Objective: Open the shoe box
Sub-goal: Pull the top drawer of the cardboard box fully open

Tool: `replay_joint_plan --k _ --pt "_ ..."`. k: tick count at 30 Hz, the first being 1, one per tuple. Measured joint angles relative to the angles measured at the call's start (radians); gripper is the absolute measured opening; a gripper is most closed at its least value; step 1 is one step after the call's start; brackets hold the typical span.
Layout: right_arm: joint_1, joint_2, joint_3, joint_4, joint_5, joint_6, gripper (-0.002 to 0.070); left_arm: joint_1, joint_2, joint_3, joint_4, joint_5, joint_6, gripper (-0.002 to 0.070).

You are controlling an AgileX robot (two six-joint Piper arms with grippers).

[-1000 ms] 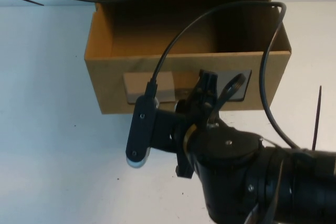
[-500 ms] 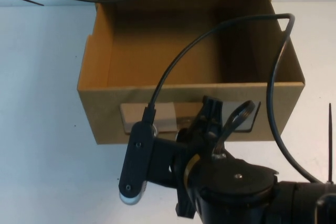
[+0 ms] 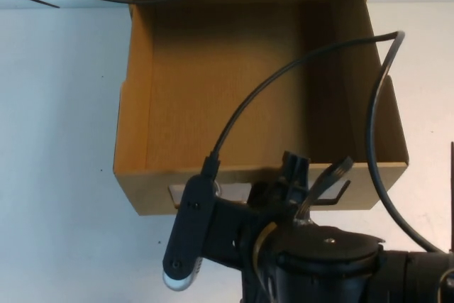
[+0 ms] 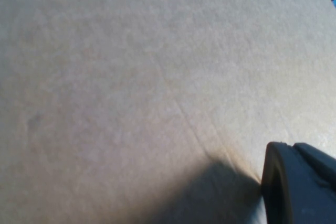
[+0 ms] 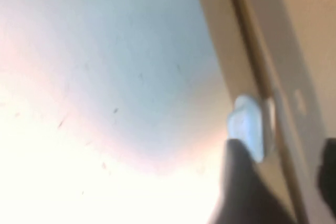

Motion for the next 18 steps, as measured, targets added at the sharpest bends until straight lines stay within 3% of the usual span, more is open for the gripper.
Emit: replay_joint_plan --k 3,6,18 --pt "0.000 0.000 0.000 0.023 0.044 0.000 0.0382 0.000 0.000 -0.009 0.000 0.005 -0.002 -0.0004" --pt "0.002 0.000 -0.010 0.044 0.120 0.000 0.0389 0.000 0.004 -0.038 0.016 0.017 -0.004 -0.0004" --pt "0.128 -0.146 -0.208 0.107 0.235 0.000 0.0101 -0.001 -0.053 -0.228 0.086 0.091 -0.006 -0.0004"
